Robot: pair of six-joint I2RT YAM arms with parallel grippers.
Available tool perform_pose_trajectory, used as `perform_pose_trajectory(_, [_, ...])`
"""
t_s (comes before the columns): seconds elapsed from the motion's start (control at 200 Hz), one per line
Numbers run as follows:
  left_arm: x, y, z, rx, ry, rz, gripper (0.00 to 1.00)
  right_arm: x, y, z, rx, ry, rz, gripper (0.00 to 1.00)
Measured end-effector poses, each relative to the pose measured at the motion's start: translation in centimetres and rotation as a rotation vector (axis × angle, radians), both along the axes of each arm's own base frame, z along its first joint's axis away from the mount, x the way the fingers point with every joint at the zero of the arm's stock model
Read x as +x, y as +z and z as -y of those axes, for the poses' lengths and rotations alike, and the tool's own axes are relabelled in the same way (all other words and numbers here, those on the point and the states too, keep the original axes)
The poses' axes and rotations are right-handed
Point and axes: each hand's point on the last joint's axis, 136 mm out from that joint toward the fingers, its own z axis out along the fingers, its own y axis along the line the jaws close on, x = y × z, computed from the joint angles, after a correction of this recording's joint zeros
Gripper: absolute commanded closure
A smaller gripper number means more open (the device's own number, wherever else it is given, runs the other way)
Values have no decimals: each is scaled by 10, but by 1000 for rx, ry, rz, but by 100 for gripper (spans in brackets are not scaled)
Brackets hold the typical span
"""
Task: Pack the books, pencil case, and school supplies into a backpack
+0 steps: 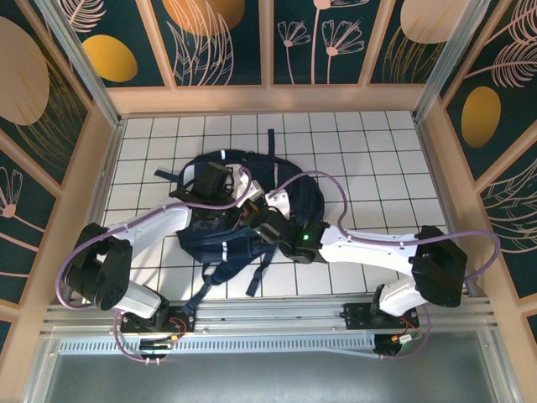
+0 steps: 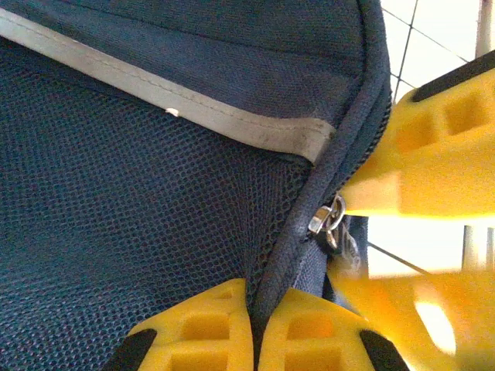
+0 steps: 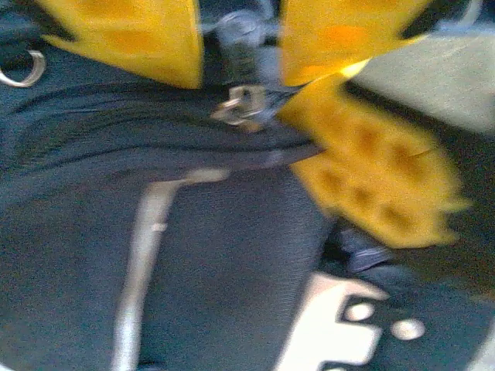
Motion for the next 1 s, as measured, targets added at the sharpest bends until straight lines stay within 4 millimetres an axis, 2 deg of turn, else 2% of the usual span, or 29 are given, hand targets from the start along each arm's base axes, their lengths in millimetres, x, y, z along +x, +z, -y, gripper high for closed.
perform_pose_trajectory(0.1, [1, 1, 1, -4, 1, 9, 100, 1, 2, 1, -7, -22, 4, 100])
perform_pose_trajectory(0.49, [-3, 26, -5, -29, -59, 183, 100, -6, 27, 11, 84, 78, -60, 100])
perform_pose_trajectory(0.776, [-2, 21, -10, 13, -103, 248, 100, -2, 22, 16, 136, 267, -166, 100])
perform_pose_trajectory(1.001, [-5, 8, -22, 80, -218, 430, 100, 11, 9, 46, 198, 336, -269, 100])
